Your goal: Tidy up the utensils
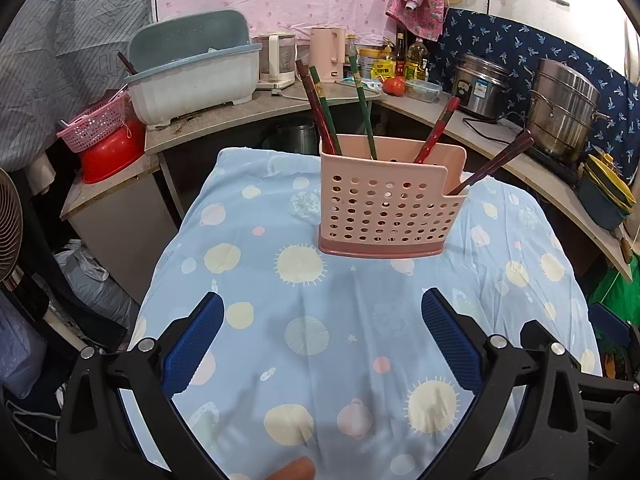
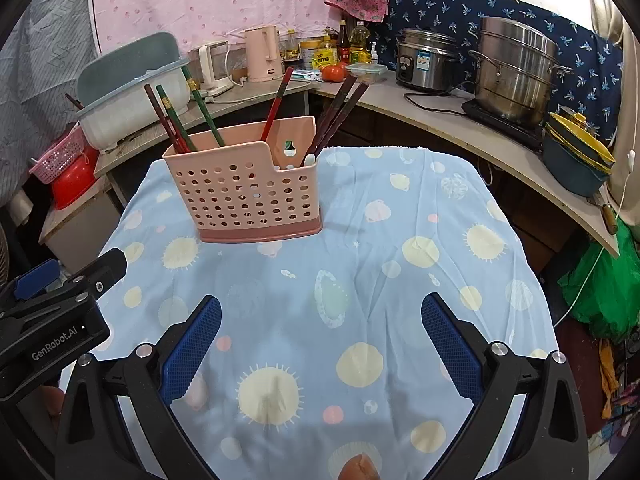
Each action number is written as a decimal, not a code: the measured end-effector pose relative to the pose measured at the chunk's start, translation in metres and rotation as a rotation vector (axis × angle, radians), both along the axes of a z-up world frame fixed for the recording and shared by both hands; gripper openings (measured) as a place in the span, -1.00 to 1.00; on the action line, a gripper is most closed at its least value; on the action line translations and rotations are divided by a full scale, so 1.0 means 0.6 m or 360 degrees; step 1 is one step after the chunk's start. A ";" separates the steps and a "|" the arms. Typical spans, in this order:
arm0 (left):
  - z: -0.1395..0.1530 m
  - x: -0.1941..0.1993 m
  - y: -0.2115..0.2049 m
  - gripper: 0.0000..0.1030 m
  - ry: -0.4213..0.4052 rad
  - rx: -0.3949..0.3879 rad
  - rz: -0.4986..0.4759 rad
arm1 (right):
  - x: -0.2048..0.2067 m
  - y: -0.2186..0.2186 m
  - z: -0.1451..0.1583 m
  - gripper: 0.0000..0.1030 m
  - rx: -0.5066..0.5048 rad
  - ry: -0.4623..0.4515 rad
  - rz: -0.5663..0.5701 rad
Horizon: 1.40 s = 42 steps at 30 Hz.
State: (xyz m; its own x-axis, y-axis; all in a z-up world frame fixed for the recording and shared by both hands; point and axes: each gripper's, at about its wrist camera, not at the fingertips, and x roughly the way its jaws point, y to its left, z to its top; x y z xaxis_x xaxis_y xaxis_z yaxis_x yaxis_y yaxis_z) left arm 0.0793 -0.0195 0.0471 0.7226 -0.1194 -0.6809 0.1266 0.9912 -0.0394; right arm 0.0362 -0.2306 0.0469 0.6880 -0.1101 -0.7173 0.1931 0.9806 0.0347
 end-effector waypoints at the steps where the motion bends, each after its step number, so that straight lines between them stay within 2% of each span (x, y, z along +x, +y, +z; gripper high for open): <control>1: 0.000 0.000 0.000 0.84 -0.0001 -0.0002 0.0004 | 0.000 0.000 -0.001 0.88 0.0002 0.0002 0.0002; 16: 0.002 -0.004 0.002 0.84 -0.0011 -0.0026 0.0038 | -0.001 0.003 0.000 0.88 0.0009 -0.0002 0.0001; 27: 0.003 -0.006 0.002 0.84 -0.0040 0.0021 0.0062 | 0.000 0.002 0.003 0.88 0.0008 -0.0005 -0.0001; 42: 0.000 -0.002 0.006 0.83 -0.0014 0.0020 0.0083 | 0.002 0.005 0.004 0.88 0.0009 -0.0006 0.0002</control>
State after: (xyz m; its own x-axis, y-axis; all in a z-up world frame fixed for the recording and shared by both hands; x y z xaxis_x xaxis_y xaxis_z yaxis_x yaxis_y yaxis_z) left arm 0.0784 -0.0162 0.0473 0.7337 -0.0729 -0.6755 0.0752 0.9968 -0.0259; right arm 0.0373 -0.2274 0.0490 0.6910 -0.1052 -0.7152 0.1915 0.9806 0.0408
